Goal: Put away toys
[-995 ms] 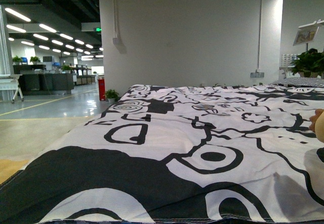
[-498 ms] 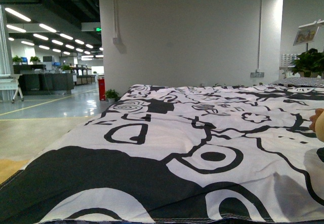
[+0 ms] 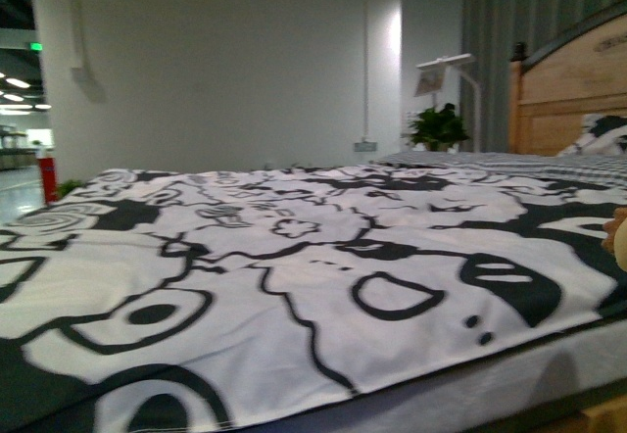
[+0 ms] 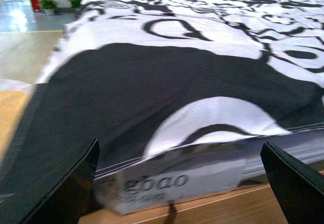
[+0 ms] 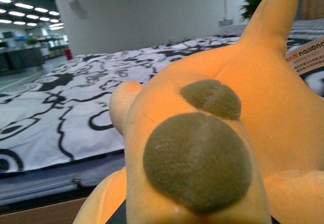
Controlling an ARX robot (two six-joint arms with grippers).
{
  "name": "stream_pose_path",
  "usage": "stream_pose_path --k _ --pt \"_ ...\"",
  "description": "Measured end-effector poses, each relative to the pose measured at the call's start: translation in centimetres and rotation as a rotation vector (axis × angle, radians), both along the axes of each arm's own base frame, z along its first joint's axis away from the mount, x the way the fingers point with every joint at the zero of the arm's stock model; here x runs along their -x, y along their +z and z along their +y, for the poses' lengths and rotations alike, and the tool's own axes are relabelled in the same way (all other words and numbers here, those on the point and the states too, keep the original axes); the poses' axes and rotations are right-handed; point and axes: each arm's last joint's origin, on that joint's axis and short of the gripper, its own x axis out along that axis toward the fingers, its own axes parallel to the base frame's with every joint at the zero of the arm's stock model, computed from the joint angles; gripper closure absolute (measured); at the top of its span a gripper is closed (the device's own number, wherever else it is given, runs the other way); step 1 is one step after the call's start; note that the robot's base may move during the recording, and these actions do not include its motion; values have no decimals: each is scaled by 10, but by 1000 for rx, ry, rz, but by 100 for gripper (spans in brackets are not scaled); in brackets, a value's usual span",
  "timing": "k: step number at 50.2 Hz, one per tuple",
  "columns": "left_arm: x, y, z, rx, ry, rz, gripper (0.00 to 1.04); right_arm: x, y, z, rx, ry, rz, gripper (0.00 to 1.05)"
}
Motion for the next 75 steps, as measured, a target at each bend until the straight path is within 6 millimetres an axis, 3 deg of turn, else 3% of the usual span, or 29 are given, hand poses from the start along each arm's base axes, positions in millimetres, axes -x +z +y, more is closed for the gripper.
stream_pose_path --k 75 --pt "0 0 0 0 -2 0 6 0 -1 0 2 5 0 87"
